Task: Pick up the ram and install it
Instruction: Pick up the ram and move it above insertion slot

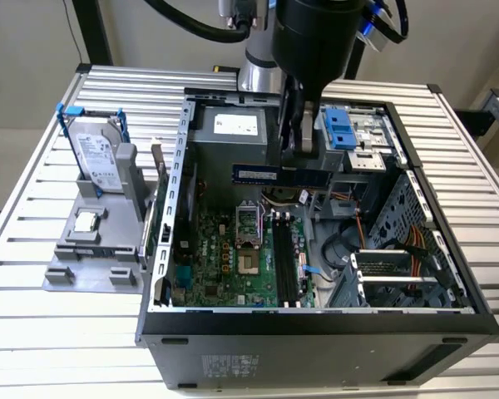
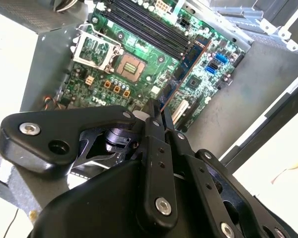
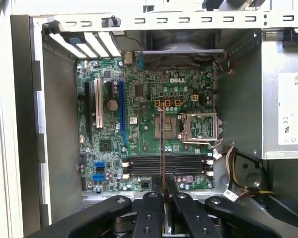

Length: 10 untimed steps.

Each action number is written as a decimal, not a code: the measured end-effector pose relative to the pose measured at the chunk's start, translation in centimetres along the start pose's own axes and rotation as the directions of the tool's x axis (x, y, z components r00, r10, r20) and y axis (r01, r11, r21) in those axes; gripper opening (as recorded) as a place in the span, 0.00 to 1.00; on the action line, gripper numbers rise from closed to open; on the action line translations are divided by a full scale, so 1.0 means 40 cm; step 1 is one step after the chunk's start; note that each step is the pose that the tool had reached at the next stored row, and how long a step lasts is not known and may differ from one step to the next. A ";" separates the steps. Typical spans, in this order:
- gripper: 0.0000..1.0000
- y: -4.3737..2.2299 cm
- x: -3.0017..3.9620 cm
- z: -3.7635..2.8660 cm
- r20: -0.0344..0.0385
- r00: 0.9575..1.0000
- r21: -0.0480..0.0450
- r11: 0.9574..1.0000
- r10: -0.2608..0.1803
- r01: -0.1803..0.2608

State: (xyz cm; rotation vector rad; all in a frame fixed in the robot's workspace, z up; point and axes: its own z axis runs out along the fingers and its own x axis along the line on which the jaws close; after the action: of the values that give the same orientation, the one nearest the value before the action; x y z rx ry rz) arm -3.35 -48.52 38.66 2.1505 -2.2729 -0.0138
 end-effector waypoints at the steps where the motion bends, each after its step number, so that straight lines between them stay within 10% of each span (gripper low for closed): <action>1: 0.00 -0.003 0.000 0.000 0.000 1.000 0.000 1.000 0.000 0.000; 10: 0.00 -0.024 -0.001 0.000 0.000 1.000 0.000 1.000 0.000 0.000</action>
State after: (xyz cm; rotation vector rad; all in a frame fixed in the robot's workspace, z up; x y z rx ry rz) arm -2.40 -48.52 38.66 2.1504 -2.2729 -0.0138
